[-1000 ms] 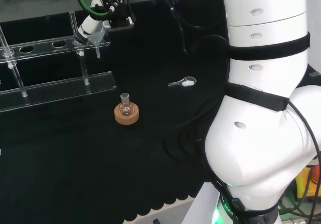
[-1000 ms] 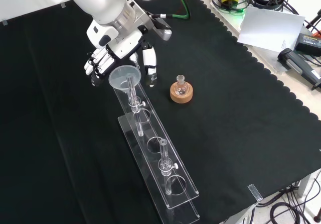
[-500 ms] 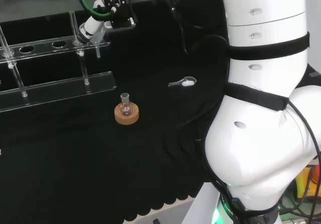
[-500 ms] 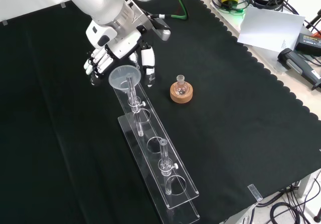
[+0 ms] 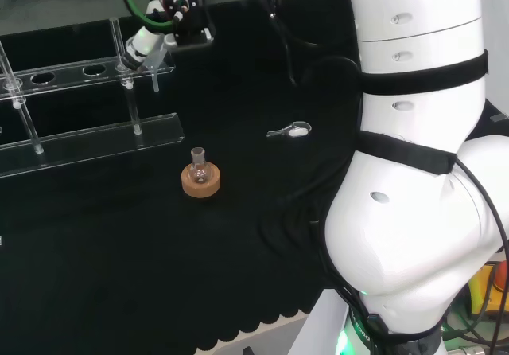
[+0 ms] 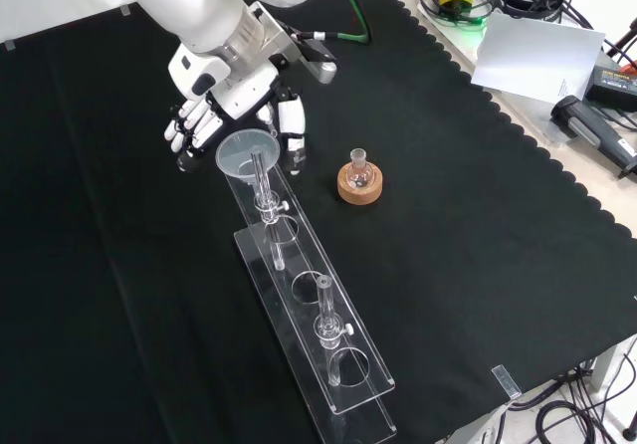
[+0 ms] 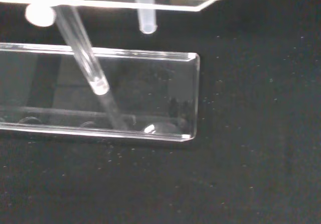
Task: Pick up the funnel from the transparent funnel stand.
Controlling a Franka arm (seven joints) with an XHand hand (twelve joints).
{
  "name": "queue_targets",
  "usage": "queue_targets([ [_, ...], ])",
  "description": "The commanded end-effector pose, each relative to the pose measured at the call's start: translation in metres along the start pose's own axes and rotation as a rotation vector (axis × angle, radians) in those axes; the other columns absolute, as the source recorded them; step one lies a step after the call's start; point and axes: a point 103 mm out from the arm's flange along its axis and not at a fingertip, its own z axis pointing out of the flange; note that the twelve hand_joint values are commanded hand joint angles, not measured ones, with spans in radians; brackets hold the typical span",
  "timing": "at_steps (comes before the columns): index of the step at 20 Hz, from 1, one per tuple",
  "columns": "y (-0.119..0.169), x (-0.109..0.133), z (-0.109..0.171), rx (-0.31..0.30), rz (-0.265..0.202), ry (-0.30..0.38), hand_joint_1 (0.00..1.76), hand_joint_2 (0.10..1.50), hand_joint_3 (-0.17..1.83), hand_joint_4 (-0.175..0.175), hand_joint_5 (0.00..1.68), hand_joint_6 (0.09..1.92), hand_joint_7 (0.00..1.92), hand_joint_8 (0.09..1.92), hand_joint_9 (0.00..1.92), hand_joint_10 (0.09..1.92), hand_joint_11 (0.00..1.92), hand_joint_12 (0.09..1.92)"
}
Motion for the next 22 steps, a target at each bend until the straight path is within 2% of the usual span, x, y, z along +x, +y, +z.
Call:
queue_targets([
  [1, 0.002, -0.011, 0.002, 0.004, 0.009, 0.003, 0.51, 0.69, 0.06, -0.056, 0.06, 0.09, 0.27, 0.22, 0.12, 0.13, 0.00, 0.09],
  [2, 0.001, 0.007, 0.002, 0.006, 0.018, -0.020, 0.51, 0.69, 0.05, -0.056, 0.06, 0.09, 0.25, 0.28, 0.09, 0.23, 0.00, 0.09],
  [3, 0.000, 0.013, 0.002, 0.008, 0.021, -0.025, 0.51, 0.69, 0.05, -0.056, 0.07, 0.09, 0.23, 0.33, 0.06, 0.36, 0.00, 0.09],
  [5, 0.001, 0.015, 0.002, 0.006, 0.018, -0.014, 0.51, 0.69, 0.05, -0.055, 0.08, 0.09, 0.22, 0.40, 0.01, 0.52, 0.00, 0.09],
  [9, 0.001, 0.017, 0.002, 0.000, 0.019, -0.009, 0.51, 0.69, 0.05, -0.051, 0.12, 0.09, 0.24, 0.46, 0.00, 0.68, 0.00, 0.09],
  [15, 0.007, -0.006, 0.005, 0.011, 0.021, 0.005, 0.51, 0.70, 0.05, -0.043, 0.20, 0.09, 0.30, 0.50, 0.02, 0.77, 0.00, 0.09],
  [16, 0.005, 0.010, 0.004, 0.009, 0.033, -0.010, 0.51, 0.70, 0.05, -0.042, 0.20, 0.09, 0.31, 0.50, 0.02, 0.78, 0.00, 0.09],
  [17, 0.005, 0.015, 0.005, 0.007, 0.035, -0.014, 0.51, 0.70, 0.05, -0.042, 0.21, 0.09, 0.32, 0.51, 0.03, 0.78, 0.00, 0.09],
  [19, 0.005, 0.015, 0.004, 0.008, 0.032, -0.004, 0.51, 0.71, 0.05, -0.041, 0.22, 0.09, 0.32, 0.51, 0.04, 0.79, 0.00, 0.09],
  [22, 0.006, 0.003, 0.004, -0.001, 0.031, 0.015, 0.51, 0.71, 0.05, -0.040, 0.22, 0.09, 0.33, 0.51, 0.04, 0.79, 0.00, 0.09],
])
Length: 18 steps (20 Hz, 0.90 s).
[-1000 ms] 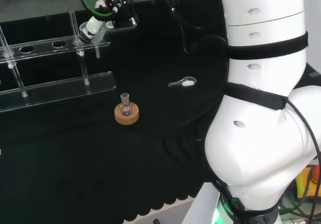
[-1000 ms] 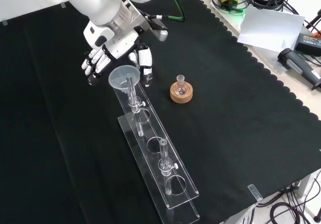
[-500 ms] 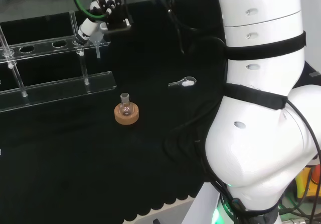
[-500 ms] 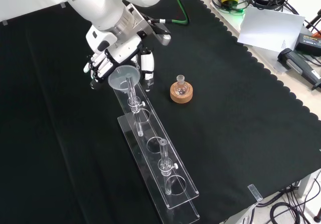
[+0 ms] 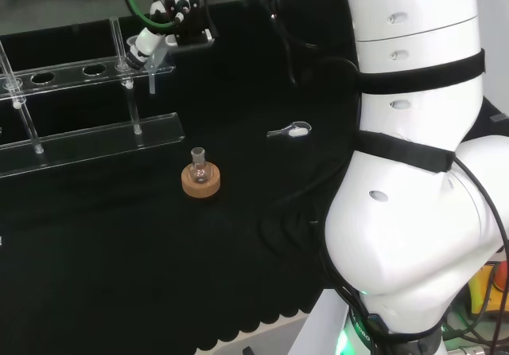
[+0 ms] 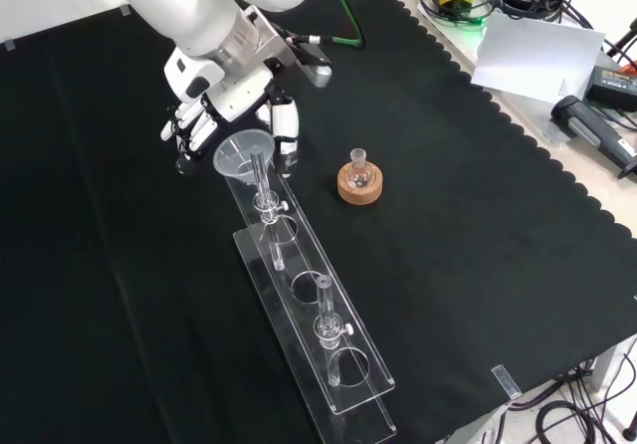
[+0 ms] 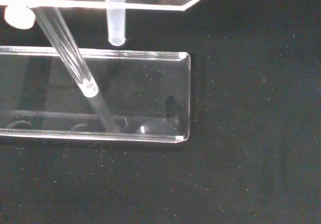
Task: Pick up the funnel from the transparent funnel stand.
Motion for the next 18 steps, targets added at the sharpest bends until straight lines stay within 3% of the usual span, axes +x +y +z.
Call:
queue_targets([
  [1, 0.000, -0.005, 0.002, -0.012, 0.003, 0.017, 0.51, 0.71, 0.06, -0.039, 0.24, 0.09, 0.34, 0.51, 0.05, 0.79, 0.00, 0.09],
  [5, 0.002, -0.021, 0.003, -0.015, 0.011, 0.021, 0.53, 0.72, 0.06, -0.035, 0.31, 0.09, 0.40, 0.52, 0.07, 0.80, 0.00, 0.09],
  [6, 0.000, -0.003, 0.003, -0.016, 0.024, 0.001, 0.53, 0.73, 0.07, -0.034, 0.33, 0.09, 0.42, 0.51, 0.08, 0.80, 0.00, 0.09],
  [8, 0.000, 0.005, 0.002, -0.012, 0.023, 0.011, 0.53, 0.73, 0.07, -0.032, 0.36, 0.09, 0.46, 0.52, 0.11, 0.80, 0.00, 0.09],
  [18, 0.002, -0.023, 0.000, -0.062, 0.039, 0.062, 0.57, 0.76, 0.10, -0.022, 0.49, 0.09, 0.60, 0.50, 0.22, 0.76, 0.00, 0.09],
])
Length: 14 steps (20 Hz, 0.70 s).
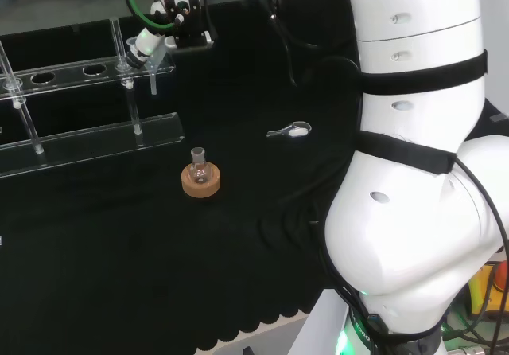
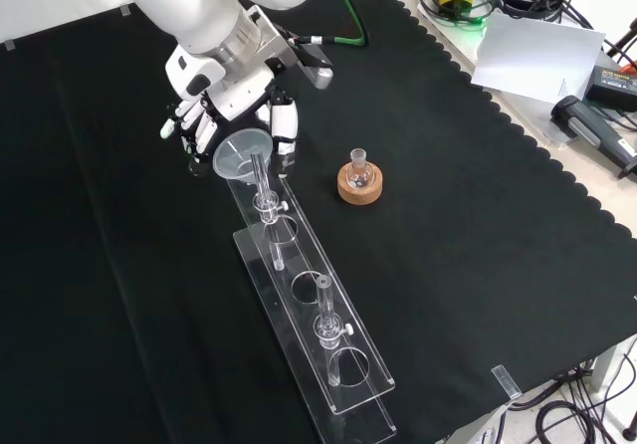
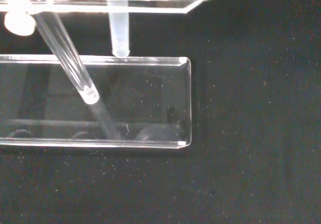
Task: Pick up the funnel from the transparent funnel stand.
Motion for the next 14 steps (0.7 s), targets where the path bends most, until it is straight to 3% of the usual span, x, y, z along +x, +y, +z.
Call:
queue_targets([
  [1, 0.0021, -0.0221, -0.0007, -0.043, 0.031, 0.045, 0.58, 0.76, 0.11, -0.019, 0.50, 0.09, 0.63, 0.49, 0.24, 0.75, 0.01, 0.09],
  [3, 0.0018, -0.0229, -0.0003, -0.054, 0.034, 0.042, 0.60, 0.76, 0.14, -0.013, 0.55, 0.09, 0.68, 0.46, 0.28, 0.71, 0.00, 0.09],
  [7, 0.0014, -0.0258, -0.0002, -0.077, 0.038, 0.051, 0.65, 0.76, 0.19, -0.003, 0.62, 0.09, 0.76, 0.44, 0.36, 0.66, 0.00, 0.34],
  [14, 0.0023, -0.0234, 0.0022, -0.099, 0.046, 0.082, 0.69, 0.74, 0.26, 0.002, 0.66, 0.09, 0.80, 0.42, 0.42, 0.62, 0.00, 0.57],
])
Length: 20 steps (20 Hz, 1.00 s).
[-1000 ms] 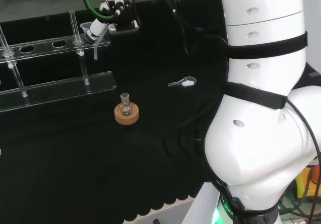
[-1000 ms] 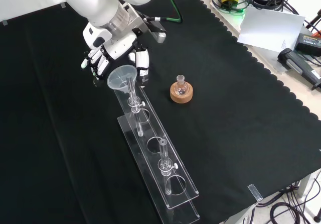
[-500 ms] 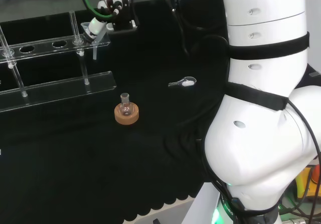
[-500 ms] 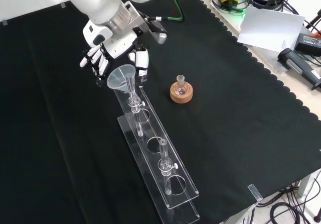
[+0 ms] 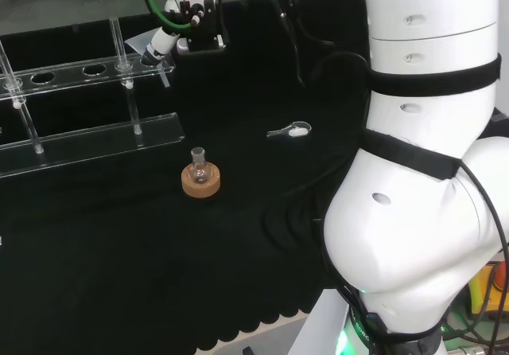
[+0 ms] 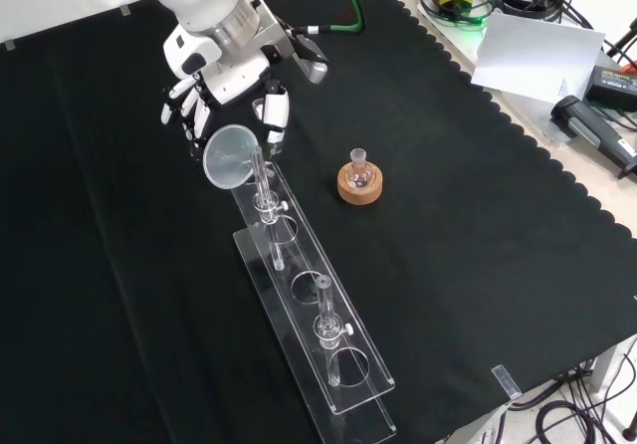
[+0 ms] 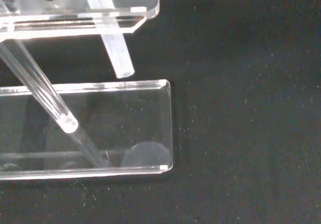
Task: Pick up the funnel from the transparent funnel stand.
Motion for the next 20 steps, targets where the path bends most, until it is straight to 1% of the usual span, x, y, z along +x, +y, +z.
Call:
queue_targets([
  [1, 0.0011, 0.0002, 0.0014, -0.013, 0.007, 0.028, 0.69, 0.73, 0.27, 0.002, 0.66, 0.09, 0.80, 0.42, 0.43, 0.61, 0.00, 0.58],
  [5, 0.0030, 0.0025, 0.0046, 0.026, 0.001, 0.011, 0.69, 0.72, 0.28, -0.005, 0.60, 0.09, 0.74, 0.40, 0.42, 0.61, 0.00, 0.60],
  [8, 0.0047, 0.0013, 0.0052, 0.064, -0.008, 0.002, 0.63, 0.67, 0.30, -0.016, 0.45, 0.09, 0.57, 0.38, 0.34, 0.64, 0.00, 0.53],
  [10, 0.0043, 0.0015, 0.0043, 0.073, -0.013, 0.002, 0.60, 0.65, 0.32, -0.020, 0.40, 0.09, 0.52, 0.38, 0.30, 0.66, 0.00, 0.49],
  [12, 0.0046, 0.0000, 0.0020, 0.090, -0.020, -0.006, 0.53, 0.63, 0.27, -0.031, 0.27, 0.09, 0.39, 0.39, 0.19, 0.70, 0.00, 0.35],
  [15, 0.0039, -0.0020, 0.0004, 0.102, -0.020, -0.010, 0.49, 0.64, 0.20, -0.043, 0.17, 0.09, 0.25, 0.46, 0.08, 0.77, 0.00, 0.12],
  [16, 0.0035, -0.0025, -0.0005, 0.105, -0.022, -0.012, 0.48, 0.64, 0.19, -0.046, 0.15, 0.09, 0.22, 0.48, 0.05, 0.79, 0.00, 0.09],
  [19, 0.0033, -0.0055, -0.0032, 0.130, -0.032, -0.017, 0.47, 0.64, 0.16, -0.053, 0.13, 0.09, 0.18, 0.51, 0.02, 0.81, 0.00, 0.09],
  [20, 0.0030, -0.0062, -0.0037, 0.130, -0.033, -0.017, 0.47, 0.64, 0.16, -0.053, 0.12, 0.09, 0.18, 0.51, 0.02, 0.81, 0.00, 0.09],
])
